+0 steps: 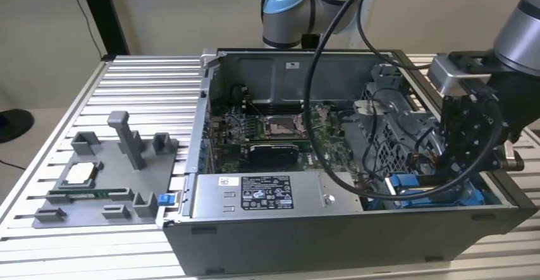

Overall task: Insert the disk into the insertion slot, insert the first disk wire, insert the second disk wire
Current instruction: 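Insert the second disk wire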

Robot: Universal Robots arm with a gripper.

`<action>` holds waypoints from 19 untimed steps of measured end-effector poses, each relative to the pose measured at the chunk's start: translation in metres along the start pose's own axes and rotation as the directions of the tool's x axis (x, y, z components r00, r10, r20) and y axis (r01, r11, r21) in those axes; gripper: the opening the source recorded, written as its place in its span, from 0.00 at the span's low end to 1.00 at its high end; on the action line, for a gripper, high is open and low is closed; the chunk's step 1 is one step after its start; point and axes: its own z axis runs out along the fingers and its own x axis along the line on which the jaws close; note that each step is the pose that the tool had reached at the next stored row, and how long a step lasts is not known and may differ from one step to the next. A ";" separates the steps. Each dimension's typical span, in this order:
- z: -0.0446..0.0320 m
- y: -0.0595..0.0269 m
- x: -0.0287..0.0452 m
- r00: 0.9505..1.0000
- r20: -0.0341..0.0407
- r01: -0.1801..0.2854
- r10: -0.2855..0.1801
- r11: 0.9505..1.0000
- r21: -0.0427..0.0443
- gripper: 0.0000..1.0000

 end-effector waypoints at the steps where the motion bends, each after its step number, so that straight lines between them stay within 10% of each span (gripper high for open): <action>1: 0.0010 -0.0001 0.0001 1.000 0.000 -0.003 0.003 1.000 -0.001 0.00; 19: 0.0112 -0.0009 0.0008 0.999 0.000 -0.032 0.032 0.999 -0.004 0.00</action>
